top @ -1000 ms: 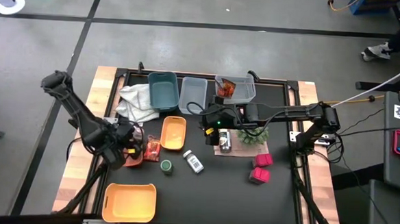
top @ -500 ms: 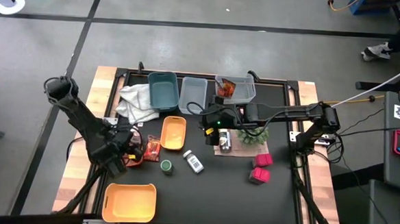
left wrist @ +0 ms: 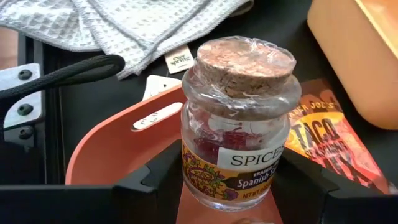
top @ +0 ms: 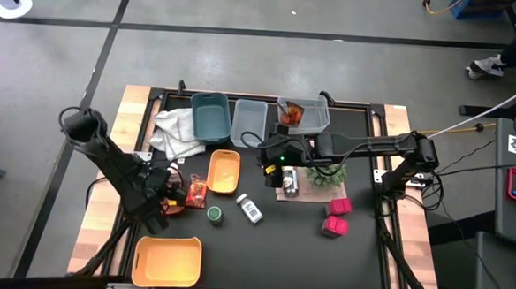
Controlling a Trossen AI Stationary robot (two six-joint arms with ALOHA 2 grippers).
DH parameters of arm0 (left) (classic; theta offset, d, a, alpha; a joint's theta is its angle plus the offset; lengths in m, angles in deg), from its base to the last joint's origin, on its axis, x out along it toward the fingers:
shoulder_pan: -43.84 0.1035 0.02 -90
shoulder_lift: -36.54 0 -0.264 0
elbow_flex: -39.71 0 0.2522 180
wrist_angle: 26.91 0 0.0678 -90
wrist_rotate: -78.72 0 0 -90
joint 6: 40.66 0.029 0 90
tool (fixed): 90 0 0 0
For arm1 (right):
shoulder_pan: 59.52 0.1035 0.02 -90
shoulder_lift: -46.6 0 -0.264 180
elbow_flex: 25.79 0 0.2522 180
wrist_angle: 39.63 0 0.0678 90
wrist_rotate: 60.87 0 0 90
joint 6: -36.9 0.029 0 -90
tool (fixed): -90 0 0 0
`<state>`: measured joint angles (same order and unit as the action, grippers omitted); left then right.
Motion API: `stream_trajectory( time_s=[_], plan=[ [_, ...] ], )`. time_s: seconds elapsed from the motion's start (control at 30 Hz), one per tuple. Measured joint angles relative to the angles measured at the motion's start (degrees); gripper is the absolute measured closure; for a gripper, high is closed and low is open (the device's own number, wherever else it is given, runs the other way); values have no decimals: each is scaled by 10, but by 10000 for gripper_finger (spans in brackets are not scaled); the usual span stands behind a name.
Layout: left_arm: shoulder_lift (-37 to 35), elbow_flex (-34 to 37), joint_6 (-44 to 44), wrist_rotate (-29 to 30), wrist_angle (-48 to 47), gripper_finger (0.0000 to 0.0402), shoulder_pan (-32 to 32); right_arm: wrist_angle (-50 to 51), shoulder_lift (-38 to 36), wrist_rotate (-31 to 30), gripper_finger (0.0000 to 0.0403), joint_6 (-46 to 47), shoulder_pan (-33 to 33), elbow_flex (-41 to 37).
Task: Sort spices by type
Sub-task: Put the brown seasoning bottle into the orange bin
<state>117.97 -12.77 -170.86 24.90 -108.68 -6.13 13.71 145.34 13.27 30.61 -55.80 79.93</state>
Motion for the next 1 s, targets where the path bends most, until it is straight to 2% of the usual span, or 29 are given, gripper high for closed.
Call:
stream_trajectory(
  time_s=[0.6, 1.0],
  plan=[
    [22, 20, 3, 0, 19, 212, 10, 0, 0, 0, 127, 0, 0, 0],
    [22, 20, 61, 1, 48, 212, 10, 0, 0, 0, 127, 0, 0, 0]
  ],
)
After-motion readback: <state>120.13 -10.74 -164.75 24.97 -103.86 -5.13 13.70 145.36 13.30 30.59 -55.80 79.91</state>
